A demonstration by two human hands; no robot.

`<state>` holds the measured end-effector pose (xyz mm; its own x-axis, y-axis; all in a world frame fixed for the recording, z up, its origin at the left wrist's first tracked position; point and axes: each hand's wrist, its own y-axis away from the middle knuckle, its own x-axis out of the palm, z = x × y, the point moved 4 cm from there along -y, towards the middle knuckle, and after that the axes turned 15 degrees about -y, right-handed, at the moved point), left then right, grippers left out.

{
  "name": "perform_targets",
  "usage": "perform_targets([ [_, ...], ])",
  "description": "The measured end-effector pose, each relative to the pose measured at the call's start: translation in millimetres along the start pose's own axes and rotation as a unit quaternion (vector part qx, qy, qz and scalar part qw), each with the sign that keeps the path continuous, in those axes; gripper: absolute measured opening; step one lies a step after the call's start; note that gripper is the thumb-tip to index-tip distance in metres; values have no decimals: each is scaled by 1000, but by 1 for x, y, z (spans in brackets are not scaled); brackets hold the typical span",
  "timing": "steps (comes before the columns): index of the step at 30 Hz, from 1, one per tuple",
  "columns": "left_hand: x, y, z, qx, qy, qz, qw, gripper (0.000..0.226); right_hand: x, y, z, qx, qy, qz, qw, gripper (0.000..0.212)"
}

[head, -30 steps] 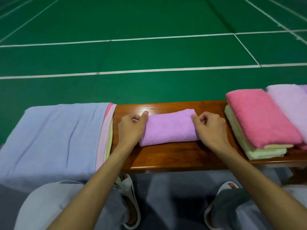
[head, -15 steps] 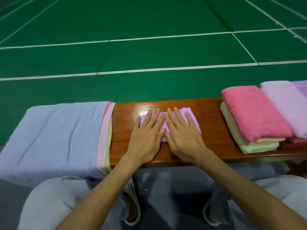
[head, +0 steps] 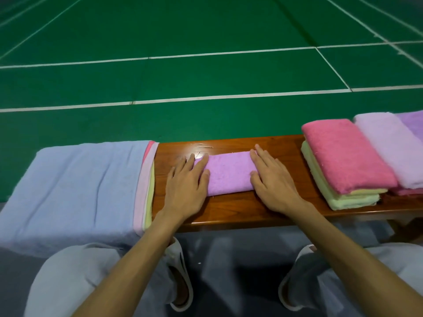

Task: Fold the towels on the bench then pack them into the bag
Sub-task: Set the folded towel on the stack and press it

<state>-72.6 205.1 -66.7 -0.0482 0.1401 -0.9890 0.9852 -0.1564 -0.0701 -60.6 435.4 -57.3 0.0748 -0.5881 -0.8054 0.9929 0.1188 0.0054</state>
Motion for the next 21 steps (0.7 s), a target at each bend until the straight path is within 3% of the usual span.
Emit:
perform_targets([
  [3,-15,5,6,-136,-21,-49,989,75,-18,-6,1,89,-68,-45,993,73],
  [5,-20,7,7,-172,-47,-17,984,91,-32,-10,2,186,-78,-90,975,58],
  [7,-22,4,1,-171,-18,48,984,96,-37,-12,8,246,-75,-74,964,55],
  [10,-23,-2,-17,-175,18,114,978,78,-30,-17,15,259,-104,-44,959,61],
  [13,-25,-8,-27,-197,46,89,975,62,-29,-19,18,270,-162,-48,948,59],
  [16,-16,-15,-28,-207,136,110,963,56,-33,-19,12,284,-333,-71,896,53],
  [19,-21,-14,-32,-213,297,133,921,44,-36,-13,13,267,-463,-66,842,53],
  [21,-32,-10,-36,-253,453,181,836,45,-44,-8,18,229,-491,-70,837,47],
])
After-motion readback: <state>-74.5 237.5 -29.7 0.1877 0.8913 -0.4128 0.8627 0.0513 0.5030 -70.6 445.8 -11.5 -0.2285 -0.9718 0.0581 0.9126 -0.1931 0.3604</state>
